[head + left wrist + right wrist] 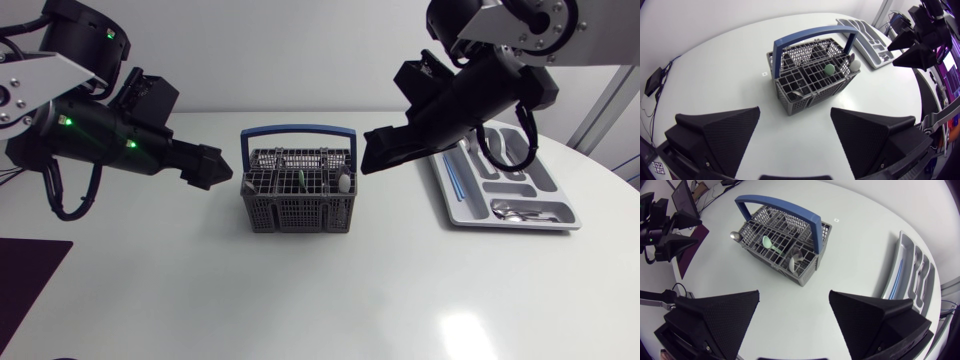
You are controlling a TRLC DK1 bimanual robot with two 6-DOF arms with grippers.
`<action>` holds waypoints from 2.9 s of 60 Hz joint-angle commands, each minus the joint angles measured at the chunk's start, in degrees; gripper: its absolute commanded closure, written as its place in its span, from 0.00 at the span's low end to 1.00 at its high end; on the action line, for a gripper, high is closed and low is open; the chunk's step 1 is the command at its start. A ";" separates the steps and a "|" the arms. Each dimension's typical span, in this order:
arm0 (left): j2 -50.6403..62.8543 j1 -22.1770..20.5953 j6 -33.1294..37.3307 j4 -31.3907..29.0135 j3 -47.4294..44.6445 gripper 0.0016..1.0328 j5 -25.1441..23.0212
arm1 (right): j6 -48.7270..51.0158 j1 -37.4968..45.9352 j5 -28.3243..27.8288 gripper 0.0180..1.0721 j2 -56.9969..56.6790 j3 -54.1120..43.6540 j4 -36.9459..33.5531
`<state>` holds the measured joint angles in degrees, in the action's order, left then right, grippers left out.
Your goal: Unload the cutlery basket into the drawer organizer.
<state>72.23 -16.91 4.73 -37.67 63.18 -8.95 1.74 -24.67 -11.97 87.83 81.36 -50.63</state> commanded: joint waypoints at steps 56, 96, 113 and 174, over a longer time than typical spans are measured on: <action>-1.12 1.17 8.72 7.17 -7.37 0.04 -11.97 | -6.22 -3.55 -0.07 0.18 11.84 0.82 8.18; -1.03 0.21 8.98 6.91 -8.51 0.06 -13.37 | -7.98 -3.55 -0.07 0.56 14.91 0.46 10.82; -0.95 -0.67 9.07 6.82 -8.95 0.06 -13.37 | -8.07 -3.55 0.28 0.63 16.05 0.29 11.78; -0.95 -1.55 9.07 6.82 -9.83 0.06 -13.29 | -8.07 -3.02 -0.69 0.89 15.79 -2.00 15.30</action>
<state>71.61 -18.09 12.29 -30.98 54.89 -21.87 -4.73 -27.97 -12.25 104.27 81.19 -35.75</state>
